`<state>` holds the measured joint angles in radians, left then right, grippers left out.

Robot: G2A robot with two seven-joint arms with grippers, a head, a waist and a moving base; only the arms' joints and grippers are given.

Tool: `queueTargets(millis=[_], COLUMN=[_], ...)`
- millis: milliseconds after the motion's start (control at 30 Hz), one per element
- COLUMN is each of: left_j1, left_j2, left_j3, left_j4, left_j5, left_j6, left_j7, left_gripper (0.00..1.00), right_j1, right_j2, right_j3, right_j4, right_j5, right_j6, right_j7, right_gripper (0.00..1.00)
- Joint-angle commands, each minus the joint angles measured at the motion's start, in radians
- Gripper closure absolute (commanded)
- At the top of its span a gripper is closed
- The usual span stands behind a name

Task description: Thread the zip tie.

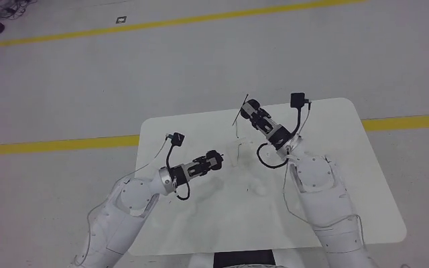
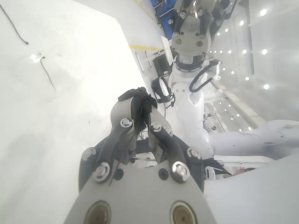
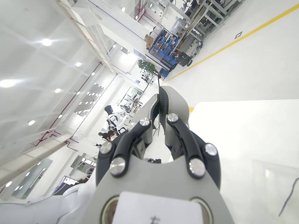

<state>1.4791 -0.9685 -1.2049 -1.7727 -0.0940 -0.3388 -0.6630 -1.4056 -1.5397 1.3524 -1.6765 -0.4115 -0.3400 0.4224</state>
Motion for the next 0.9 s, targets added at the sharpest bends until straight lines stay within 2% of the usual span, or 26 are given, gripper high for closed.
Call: queueTargets(millis=[0,167,533,733,867], left_j1=[-0.002,0.01,0.01,0.019,0.025], left_j2=[-0.001,0.0,-0.001,-0.006,-0.008], left_j3=[0.001,-0.008,-0.007,0.002,-0.001], left_j4=[-0.009,-0.017,-0.016,0.018,0.033], left_j5=[-0.004,-0.006,-0.006,0.017,0.02], left_j6=[-0.001,-0.001,0.001,0.015,0.023], left_j7=[0.011,0.028,0.032,0.118,0.172], left_gripper=[1.0,1.0,1.0,1.0,1.0], right_j1=[-0.002,0.007,0.012,-0.002,-0.021], right_j2=[0.007,0.027,0.031,0.038,0.055], right_j3=[-0.046,-0.13,-0.135,-0.165,-0.194], right_j4=[0.0,0.03,0.03,0.012,-0.012], right_j5=[-0.041,-0.116,-0.131,-0.213,-0.291], right_j6=[0.0,0.0,0.001,0.0,0.0], right_j7=[-0.037,-0.123,-0.128,-0.216,-0.248], right_gripper=[1.0,1.0,1.0,1.0,1.0])
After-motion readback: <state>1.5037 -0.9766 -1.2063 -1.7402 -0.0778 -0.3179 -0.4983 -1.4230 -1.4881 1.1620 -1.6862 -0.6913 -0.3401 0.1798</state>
